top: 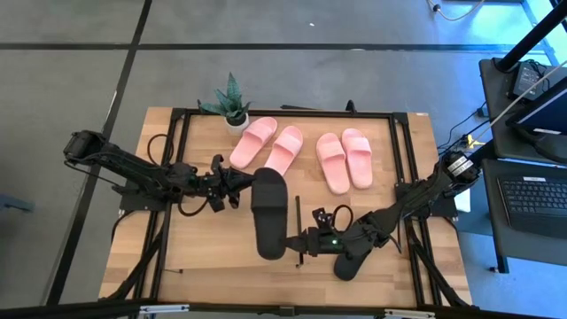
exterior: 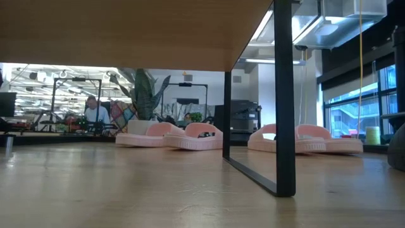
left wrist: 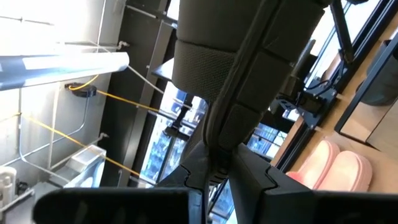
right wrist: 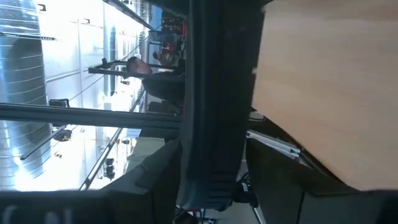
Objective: Pick and place slides into the shelf
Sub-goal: Put the black slide on the shelf
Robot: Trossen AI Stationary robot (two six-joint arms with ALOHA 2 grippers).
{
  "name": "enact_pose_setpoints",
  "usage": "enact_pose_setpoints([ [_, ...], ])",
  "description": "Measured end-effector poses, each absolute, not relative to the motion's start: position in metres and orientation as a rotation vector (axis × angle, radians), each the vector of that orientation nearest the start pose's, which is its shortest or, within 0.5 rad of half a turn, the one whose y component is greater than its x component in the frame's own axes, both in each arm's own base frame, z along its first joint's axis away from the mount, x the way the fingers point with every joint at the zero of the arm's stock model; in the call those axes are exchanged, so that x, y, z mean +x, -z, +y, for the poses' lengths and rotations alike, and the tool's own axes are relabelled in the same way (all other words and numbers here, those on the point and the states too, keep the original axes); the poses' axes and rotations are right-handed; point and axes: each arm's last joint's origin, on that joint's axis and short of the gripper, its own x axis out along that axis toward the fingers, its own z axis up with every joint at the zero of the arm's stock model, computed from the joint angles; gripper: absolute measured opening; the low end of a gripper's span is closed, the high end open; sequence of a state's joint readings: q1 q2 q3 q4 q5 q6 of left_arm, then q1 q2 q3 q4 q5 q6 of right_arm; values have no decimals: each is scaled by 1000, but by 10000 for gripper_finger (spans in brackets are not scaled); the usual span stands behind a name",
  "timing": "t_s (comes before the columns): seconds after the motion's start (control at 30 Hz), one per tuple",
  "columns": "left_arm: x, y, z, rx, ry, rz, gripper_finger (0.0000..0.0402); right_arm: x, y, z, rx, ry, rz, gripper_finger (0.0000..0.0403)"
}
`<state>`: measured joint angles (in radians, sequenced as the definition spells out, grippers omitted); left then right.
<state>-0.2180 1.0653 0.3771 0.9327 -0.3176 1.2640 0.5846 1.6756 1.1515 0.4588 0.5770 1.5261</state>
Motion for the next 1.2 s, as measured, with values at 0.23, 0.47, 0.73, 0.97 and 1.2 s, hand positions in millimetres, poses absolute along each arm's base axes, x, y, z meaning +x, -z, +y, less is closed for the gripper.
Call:
enact_pose_setpoints([
  [0.23, 209, -248, -37, 1191, -243, -127, 37, 329, -289, 194, 1489, 45, 39, 180],
  [0.47, 209, -248, -37, 1192, -242, -127, 38, 331, -289, 191, 1486, 48, 38, 168],
  [0.73, 209, -248, -37, 1192, -241, -128, 52, 331, -287, 191, 1465, 60, 54, 76],
  [0.97, 209, -248, -37, 1192, -241, -129, 70, 331, -287, 191, 1441, 60, 54, 64],
  [1.2, 209, -248, -38, 1192, -240, -128, 125, 330, -288, 191, 1418, 57, 51, 63],
])
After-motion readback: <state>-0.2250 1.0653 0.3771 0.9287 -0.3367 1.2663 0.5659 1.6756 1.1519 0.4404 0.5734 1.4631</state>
